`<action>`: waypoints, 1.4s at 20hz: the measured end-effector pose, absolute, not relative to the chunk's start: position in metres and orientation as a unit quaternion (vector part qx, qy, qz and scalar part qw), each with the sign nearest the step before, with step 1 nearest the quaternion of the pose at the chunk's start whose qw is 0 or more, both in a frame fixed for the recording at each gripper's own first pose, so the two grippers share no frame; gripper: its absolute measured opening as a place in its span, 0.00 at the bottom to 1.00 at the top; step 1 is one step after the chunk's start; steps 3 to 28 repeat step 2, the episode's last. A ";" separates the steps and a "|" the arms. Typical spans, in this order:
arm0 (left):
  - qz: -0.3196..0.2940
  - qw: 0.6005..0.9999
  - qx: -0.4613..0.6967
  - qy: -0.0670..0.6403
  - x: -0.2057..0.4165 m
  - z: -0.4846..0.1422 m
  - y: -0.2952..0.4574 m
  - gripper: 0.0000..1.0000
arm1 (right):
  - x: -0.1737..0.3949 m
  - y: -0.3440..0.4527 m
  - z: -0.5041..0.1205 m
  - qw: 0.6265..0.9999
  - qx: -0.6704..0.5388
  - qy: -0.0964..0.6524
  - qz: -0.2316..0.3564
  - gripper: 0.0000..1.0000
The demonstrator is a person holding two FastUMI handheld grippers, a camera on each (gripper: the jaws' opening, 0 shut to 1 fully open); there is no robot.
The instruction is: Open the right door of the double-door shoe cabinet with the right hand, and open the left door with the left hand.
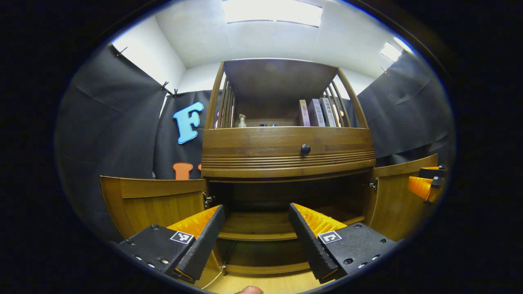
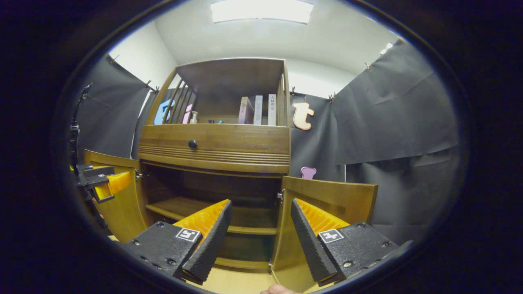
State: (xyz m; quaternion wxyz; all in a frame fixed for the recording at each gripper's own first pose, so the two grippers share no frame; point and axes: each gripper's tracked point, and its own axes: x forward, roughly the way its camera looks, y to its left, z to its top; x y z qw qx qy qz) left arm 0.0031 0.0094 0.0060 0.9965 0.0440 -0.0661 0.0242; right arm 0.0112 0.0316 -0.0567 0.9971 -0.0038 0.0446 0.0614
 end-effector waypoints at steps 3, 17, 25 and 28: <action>0.035 0.996 0.047 -0.069 0.003 0.006 0.018 1.00 | 0.010 0.037 -0.057 0.997 -0.001 0.044 0.063 0.90; 0.035 0.996 0.047 -0.069 0.003 0.006 0.018 1.00 | 0.010 0.037 -0.057 0.997 -0.001 0.044 0.063 0.90; 0.035 0.996 0.047 -0.069 0.003 0.006 0.018 1.00 | 0.010 0.037 -0.057 0.997 -0.001 0.044 0.063 0.90; 0.035 0.996 0.047 -0.069 0.003 0.006 0.018 1.00 | 0.010 0.037 -0.057 0.997 -0.001 0.044 0.063 0.90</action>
